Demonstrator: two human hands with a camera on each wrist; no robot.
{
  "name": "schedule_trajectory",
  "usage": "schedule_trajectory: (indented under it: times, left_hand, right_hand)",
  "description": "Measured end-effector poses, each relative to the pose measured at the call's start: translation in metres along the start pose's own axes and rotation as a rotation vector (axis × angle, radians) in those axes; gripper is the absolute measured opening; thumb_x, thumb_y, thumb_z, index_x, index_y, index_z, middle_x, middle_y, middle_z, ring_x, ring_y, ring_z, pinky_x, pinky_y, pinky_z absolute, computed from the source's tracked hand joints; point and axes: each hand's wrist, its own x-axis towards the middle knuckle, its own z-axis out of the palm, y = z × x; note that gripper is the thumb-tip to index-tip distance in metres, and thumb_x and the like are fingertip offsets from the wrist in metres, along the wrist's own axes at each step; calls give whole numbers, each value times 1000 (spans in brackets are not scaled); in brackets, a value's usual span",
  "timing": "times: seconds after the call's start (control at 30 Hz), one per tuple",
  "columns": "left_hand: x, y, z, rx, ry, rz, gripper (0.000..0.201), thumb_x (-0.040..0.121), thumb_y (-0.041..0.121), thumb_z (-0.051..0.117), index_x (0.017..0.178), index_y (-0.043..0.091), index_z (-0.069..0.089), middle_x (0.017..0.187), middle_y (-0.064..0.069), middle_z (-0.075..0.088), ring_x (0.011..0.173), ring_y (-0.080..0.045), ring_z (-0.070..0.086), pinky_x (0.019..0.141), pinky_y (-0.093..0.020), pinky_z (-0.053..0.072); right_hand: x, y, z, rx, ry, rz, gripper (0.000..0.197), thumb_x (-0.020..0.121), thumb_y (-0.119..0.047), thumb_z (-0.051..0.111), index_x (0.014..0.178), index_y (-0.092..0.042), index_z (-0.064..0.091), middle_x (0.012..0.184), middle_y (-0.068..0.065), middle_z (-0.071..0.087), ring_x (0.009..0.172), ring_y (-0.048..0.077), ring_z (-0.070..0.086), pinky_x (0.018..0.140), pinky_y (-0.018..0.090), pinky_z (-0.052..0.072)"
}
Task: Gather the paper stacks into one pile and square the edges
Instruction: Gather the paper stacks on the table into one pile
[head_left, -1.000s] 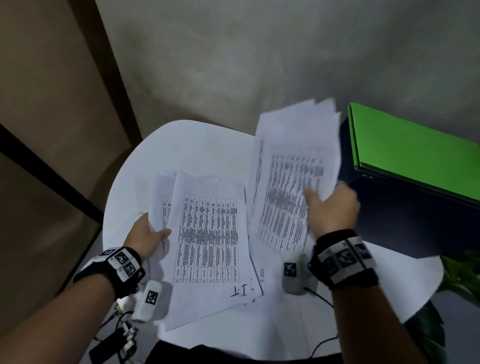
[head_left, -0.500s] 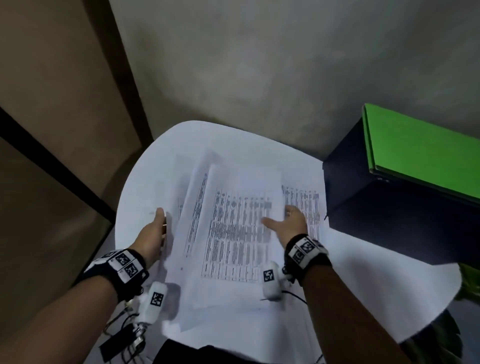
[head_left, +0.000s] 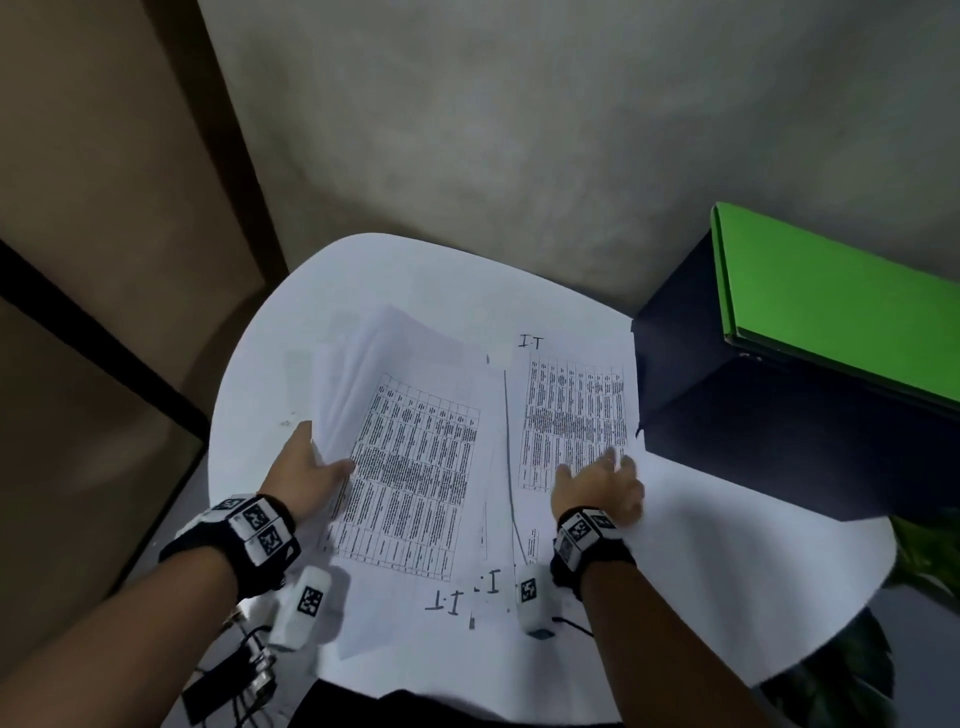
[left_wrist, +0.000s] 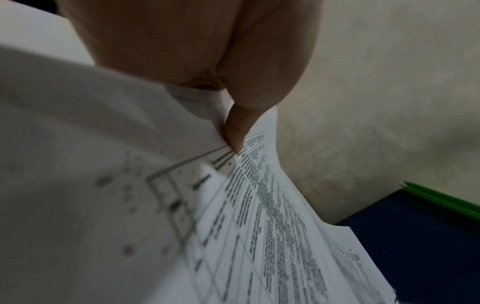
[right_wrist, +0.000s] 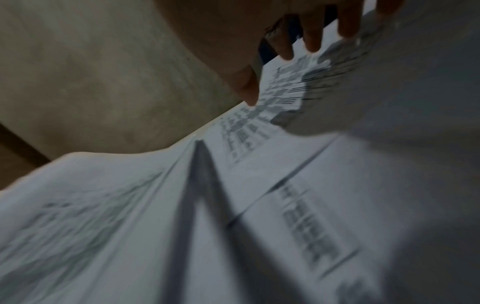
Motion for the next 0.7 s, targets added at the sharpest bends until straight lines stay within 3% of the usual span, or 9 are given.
schedule_trajectory:
  times: [0.13, 0.23, 0.37, 0.5, 0.6, 0.67, 0.7]
  left_hand:
    - [-4, -4, -5, -215, -44, -17, 21, 90, 10, 71, 105, 20, 60, 94, -20, 67, 78, -35, 65, 65, -44, 55]
    - [-2, -5, -5, -145, -25, -32, 20, 89, 14, 72, 102, 22, 59, 93, -21, 67, 79, -40, 67, 63, -51, 59]
    - [0, -4, -6, -40, 2, -29, 23, 88, 16, 73, 106, 17, 58, 93, -15, 69, 83, -37, 70, 73, -57, 60]
    - [1, -3, -6, 34, -9, -16, 25, 88, 20, 73, 107, 16, 58, 99, -9, 70, 91, -31, 68, 86, -53, 57]
    - [-1, 0, -4, 87, 5, -15, 27, 89, 19, 72, 109, 10, 57, 103, -11, 68, 98, -30, 65, 91, -47, 53]
    - [-2, 1, -2, 109, 3, -32, 28, 89, 20, 72, 109, 8, 57, 105, -13, 68, 99, -32, 64, 91, -47, 52]
    - [-2, 2, -2, 116, -4, -39, 29, 89, 21, 72, 109, 7, 57, 105, -14, 67, 100, -33, 64, 91, -46, 51]
  right_hand:
    - [25, 12, -4, 16, -4, 110, 96, 79, -57, 68, 152, -14, 23, 157, 11, 26, 138, 36, 31, 112, 55, 30]
    - [38, 16, -10, 75, -70, 174, 99, 82, -54, 68, 152, -8, 17, 150, 17, 38, 133, 39, 42, 108, 56, 32]
    - [31, 9, -29, 330, -104, 58, 56, 94, -25, 63, 141, -5, 43, 138, 21, 55, 124, 40, 55, 101, 45, 46]
    - [3, -16, -80, 411, 35, -150, 42, 98, -26, 57, 133, -4, 52, 131, 20, 59, 123, 39, 54, 100, 42, 45]
    - [-8, -34, -126, 745, 130, -342, 17, 93, -21, 64, 105, -10, 65, 104, 9, 72, 100, 28, 67, 90, 40, 54]
    - [-14, -40, -134, 1053, -15, -363, 2, 91, -13, 68, 92, -15, 67, 94, 5, 74, 88, 24, 70, 83, 40, 59]
    - [-13, -40, -125, 1197, -123, -333, 6, 90, -8, 68, 94, -12, 68, 97, 9, 75, 89, 25, 71, 83, 42, 59]
